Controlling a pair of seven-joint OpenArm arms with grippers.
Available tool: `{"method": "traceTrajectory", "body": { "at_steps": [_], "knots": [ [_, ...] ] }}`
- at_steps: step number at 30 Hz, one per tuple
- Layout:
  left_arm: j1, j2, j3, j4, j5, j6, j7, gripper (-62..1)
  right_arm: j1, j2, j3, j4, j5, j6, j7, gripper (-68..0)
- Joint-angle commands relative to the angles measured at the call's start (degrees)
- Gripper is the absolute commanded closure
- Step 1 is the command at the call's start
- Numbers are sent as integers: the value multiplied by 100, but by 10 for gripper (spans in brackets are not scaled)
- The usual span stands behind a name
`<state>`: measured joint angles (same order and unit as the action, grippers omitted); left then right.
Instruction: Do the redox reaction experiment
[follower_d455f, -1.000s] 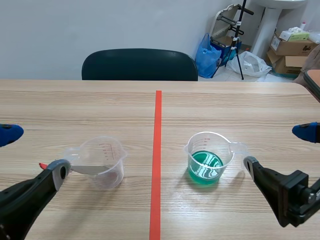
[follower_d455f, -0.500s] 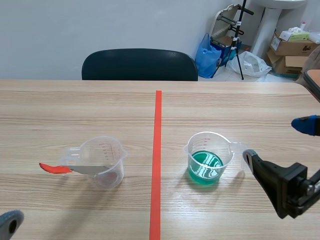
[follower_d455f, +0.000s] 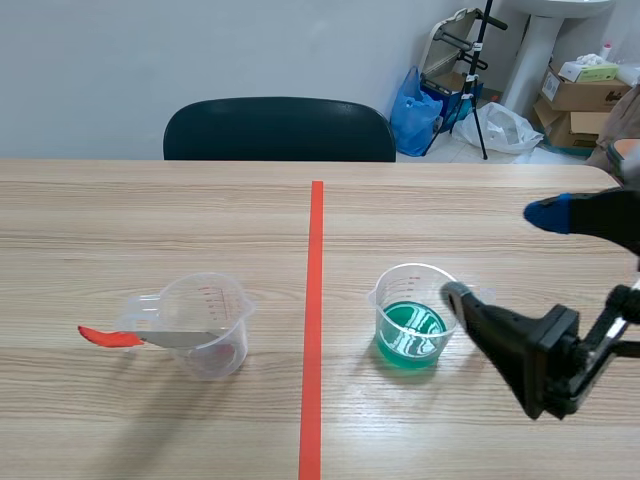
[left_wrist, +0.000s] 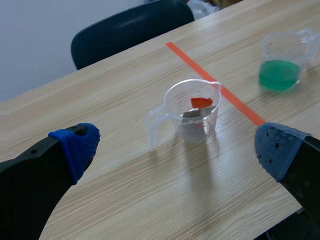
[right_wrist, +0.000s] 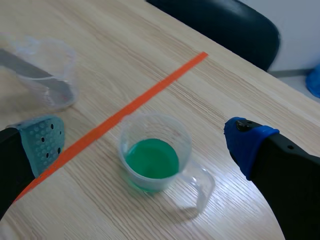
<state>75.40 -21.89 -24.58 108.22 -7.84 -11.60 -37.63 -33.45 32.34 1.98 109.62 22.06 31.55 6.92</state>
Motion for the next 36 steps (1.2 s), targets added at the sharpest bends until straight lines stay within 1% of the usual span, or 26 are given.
{"method": "traceTrajectory", "body": {
  "at_steps": [1, 3, 6, 10, 13, 15, 21, 24, 26, 30, 36],
  "knots": [
    [4, 138, 0, -46, 33, -7, -74, -623, 232, 195, -201, 87, 55, 17, 92, -679],
    [4, 223, 0, -76, 190, -7, -83, -623, 476, 280, -468, 87, 9, 24, 68, -679],
    [4, 317, 2, -136, 302, -9, -133, -623, 791, 374, -857, 83, -98, 136, 68, -679],
    [4, 328, 2, -140, 299, -9, -155, -623, 1150, 433, -1429, 76, -133, 151, 68, -679],
    [4, 328, 2, -140, 299, -9, -162, -623, 1405, 431, -1834, 33, -358, 151, 66, -679],
    [4, 328, 2, -140, 299, -9, -160, -623, 1589, 431, -2094, -59, -492, 151, 72, -679],
    [4, 328, 2, -140, 299, -9, -160, -623, 2146, 398, -2942, -522, -503, 149, 118, -679],
    [4, 326, 2, -140, 299, -7, -160, -623, 2415, 238, -3298, -791, -551, 146, 162, -679],
    [4, 326, 2, -140, 299, -7, -160, -623, 2577, 85, -3497, -975, -693, 111, 278, -679],
    [4, 326, 2, -140, 299, -7, -162, -623, 2844, -284, -3840, -1329, -1239, 103, 643, -679],
    [4, 326, 2, -140, 299, -9, -160, -623, 3176, -859, -4297, -1727, -1967, 57, 898, -679]
  ]
}}
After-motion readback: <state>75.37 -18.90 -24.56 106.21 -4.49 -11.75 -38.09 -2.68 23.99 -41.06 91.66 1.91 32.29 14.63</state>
